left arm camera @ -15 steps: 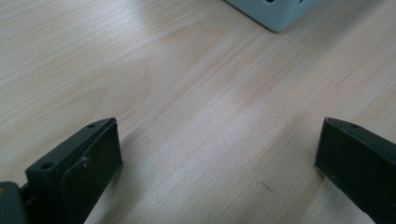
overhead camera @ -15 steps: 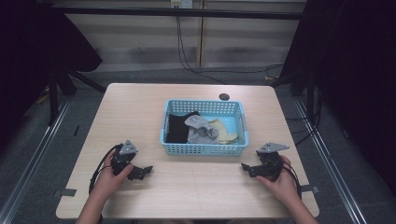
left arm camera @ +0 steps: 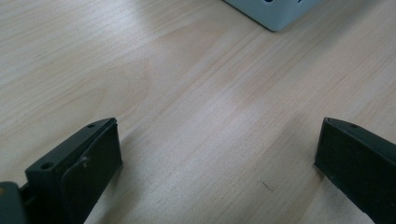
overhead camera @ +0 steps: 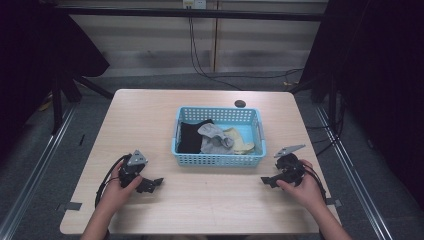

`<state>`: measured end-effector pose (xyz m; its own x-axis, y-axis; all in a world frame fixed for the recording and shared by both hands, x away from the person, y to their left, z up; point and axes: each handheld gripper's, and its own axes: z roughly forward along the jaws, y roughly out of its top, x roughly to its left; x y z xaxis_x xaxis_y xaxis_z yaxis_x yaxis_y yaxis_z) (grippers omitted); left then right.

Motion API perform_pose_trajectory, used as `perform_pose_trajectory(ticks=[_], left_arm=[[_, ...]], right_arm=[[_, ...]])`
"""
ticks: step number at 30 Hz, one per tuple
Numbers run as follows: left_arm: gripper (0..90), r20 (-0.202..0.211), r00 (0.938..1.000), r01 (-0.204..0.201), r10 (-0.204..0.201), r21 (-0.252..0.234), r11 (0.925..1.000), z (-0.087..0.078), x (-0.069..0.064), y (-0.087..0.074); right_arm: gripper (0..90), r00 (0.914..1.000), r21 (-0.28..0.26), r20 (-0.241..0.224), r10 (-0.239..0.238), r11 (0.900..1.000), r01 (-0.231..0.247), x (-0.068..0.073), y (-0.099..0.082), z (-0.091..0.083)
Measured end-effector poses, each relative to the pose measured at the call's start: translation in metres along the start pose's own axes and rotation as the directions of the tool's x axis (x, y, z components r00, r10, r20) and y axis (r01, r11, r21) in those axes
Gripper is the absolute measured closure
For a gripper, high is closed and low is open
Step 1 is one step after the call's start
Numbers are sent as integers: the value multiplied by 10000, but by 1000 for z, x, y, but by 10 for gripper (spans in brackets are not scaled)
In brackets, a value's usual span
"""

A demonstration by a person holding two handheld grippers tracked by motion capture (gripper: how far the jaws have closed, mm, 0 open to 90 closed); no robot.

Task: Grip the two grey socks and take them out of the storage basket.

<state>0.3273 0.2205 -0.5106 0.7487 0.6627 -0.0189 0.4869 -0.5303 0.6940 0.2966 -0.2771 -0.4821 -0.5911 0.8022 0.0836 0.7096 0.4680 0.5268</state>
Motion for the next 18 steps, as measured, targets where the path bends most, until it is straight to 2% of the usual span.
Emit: perform_pose_trajectory(ticks=[4, 6, 9, 10, 11, 12, 16, 18], left_arm=[[0, 0, 10000, 9, -9, -2, 10000, 0, 0, 0], [0, 13, 10000, 7, -7, -11, 10000, 0, 0, 0], [0, 14, 10000, 9, -9, -13, 10000, 0, 0, 0], [0, 19, 10000, 8, -8, -6, 10000, 0, 0, 0], [0, 24, 10000, 12, -12, -9, 10000, 0, 0, 0], [0, 24, 10000, 12, -12, -9, 10000, 0, 0, 0], [0, 24, 10000, 9, -9, -8, 10000, 0, 0, 0], [0, 23, 10000, 12, -12, -10, 10000, 0, 0, 0]], right_arm=[[186, 9995, 618, -301, -96, 9980, 114, 0, 21, -20], [202, 9991, 821, -274, -318, 9960, 340, 0, 33, -30], [233, 9990, 1059, -366, -275, 9939, 313, 0, 49, -41], [235, 9988, 1128, -358, -338, 9929, 376, 1, 55, -44], [237, 9976, 1229, -258, -644, 9901, 671, 3, 66, -48], [237, 9976, 1229, -258, -644, 9901, 671, 3, 66, -48], [239, 9946, 1353, -337, -983, 9855, 1020, 10, 90, -53], [244, 9932, 1414, -439, -1079, 9835, 1130, 14, 109, -51]])
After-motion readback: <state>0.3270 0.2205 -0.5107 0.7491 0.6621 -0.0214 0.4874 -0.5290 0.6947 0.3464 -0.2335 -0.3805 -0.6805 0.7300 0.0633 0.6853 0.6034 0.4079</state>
